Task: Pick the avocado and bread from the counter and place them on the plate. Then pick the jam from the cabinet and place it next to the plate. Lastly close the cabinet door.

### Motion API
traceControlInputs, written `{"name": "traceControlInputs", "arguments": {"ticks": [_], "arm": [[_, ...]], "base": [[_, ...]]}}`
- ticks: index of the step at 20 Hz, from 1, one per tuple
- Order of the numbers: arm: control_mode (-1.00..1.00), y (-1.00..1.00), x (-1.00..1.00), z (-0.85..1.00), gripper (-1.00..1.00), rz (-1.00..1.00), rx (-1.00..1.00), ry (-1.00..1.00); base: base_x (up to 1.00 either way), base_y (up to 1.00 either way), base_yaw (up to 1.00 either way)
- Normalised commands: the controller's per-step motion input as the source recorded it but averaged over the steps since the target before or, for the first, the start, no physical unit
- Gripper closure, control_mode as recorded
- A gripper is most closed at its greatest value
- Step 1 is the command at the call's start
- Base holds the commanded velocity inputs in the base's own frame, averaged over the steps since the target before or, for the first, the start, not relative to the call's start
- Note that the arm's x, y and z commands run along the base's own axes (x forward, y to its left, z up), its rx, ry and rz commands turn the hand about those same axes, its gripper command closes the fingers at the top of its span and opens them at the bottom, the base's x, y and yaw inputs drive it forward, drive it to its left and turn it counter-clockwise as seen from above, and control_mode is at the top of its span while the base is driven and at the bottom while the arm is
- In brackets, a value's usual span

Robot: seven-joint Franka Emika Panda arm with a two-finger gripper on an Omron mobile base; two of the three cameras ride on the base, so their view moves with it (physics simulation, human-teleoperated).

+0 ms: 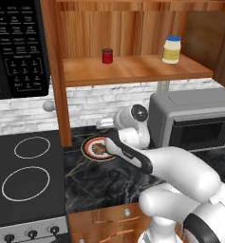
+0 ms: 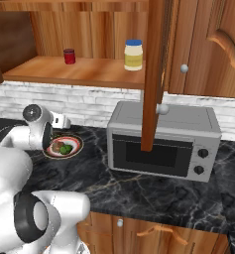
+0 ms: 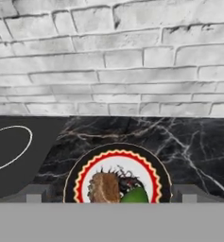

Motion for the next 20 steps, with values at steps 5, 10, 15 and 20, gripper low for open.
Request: {"name": "traceControlInputs", "arguments": {"ticks": [5,10,15,20], "arm": [[-1.00,-0.03,-0.54,0.58,-1.00,0.00,0.00,-0.03],[-1.00,-0.18,-0.54,0.41,-1.00,0.00,0.00,0.00],[-1.00,-0.18,-0.41,0.42,-1.00,0.00,0.00,0.00],[-1.00,-0.08,-0.14,0.46,-1.00,0.00,0.00,0.00]], "base": [[0.00,0.00,0.00],[0.00,0.00,0.00],[0.00,0.00,0.00],[0.00,0.00,0.00]]}}
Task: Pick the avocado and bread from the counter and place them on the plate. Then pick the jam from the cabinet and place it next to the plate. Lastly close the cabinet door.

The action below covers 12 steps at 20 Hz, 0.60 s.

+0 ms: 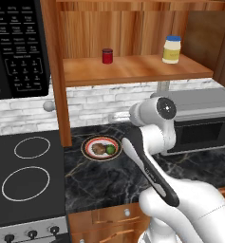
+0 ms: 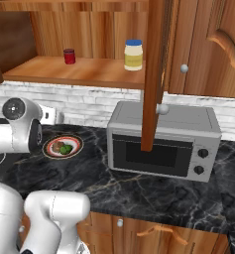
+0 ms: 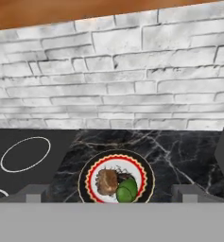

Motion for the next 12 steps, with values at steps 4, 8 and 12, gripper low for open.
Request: {"name": "traceControlInputs", "arguments": {"ticks": [4,8,12], "arm": [[-1.00,-0.02,0.00,0.45,-1.00,0.00,0.00,0.00],[-1.00,-0.01,0.00,0.41,-1.00,0.00,0.00,0.00],[-1.00,-0.06,0.01,0.33,-1.00,0.00,0.00,-0.04]], "base": [[0.00,0.00,0.00],[0.00,0.00,0.00],[0.00,0.00,0.00]]}}
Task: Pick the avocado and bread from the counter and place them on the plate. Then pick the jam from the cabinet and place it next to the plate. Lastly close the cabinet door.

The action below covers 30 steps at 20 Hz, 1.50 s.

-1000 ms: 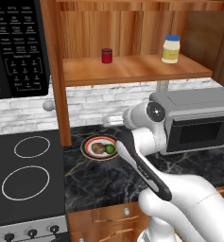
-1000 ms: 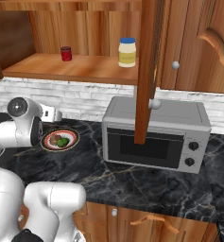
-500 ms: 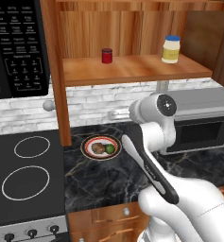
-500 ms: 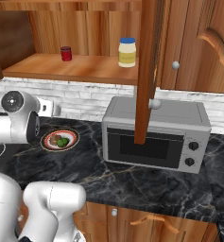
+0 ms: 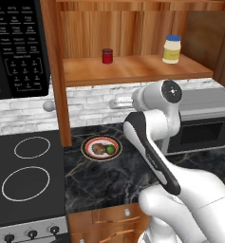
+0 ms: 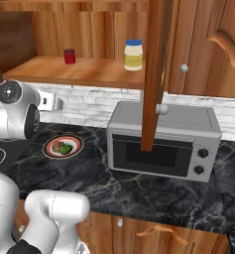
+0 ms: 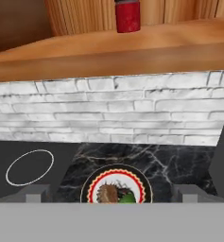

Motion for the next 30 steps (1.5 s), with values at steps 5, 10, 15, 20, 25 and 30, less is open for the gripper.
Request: {"name": "traceControlInputs", "arguments": {"ticks": [5,10,15,20,25,30], "arm": [[-1.00,0.00,0.07,0.25,-1.00,0.00,0.00,-0.10],[-1.00,0.00,0.12,0.33,-1.00,0.00,-0.01,-0.10],[-1.00,-0.01,0.09,0.42,-1.00,0.00,0.00,-0.11],[-1.00,0.00,0.10,0.42,-1.00,0.00,0.00,-0.07],[-1.00,-0.01,0.19,0.27,-1.00,0.00,0.00,-0.01],[-1.00,-0.03,0.31,0.10,-1.00,0.00,0.00,0.00]], "base": [[0.00,0.00,0.00],[0.00,0.00,0.00],[0.00,0.00,0.00],[0.00,0.00,0.00],[0.00,0.00,0.00],[0.00,0.00,0.00]]}}
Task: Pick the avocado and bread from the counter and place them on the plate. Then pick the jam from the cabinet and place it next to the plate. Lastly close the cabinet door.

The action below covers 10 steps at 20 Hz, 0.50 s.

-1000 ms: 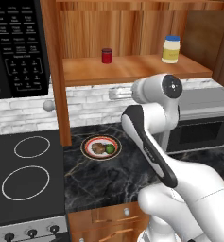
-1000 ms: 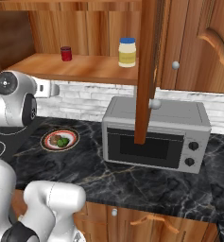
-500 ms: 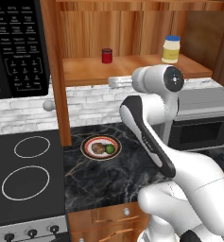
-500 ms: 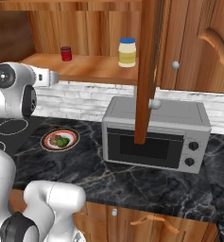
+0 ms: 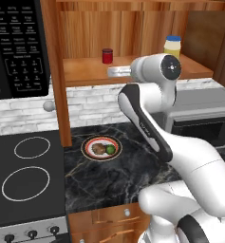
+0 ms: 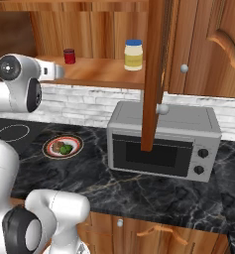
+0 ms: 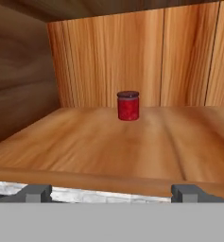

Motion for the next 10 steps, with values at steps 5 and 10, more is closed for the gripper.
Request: {"name": "traceControlInputs", "arguments": {"ticks": [5,10], "arm": [[-1.00,-0.11,0.40,0.00,-1.00,0.00,0.00,0.00],[-1.00,-0.01,0.54,0.00,-1.00,0.00,0.00,0.00]], "base": [[0.00,0.00,0.00],[0.00,0.00,0.00]]}}
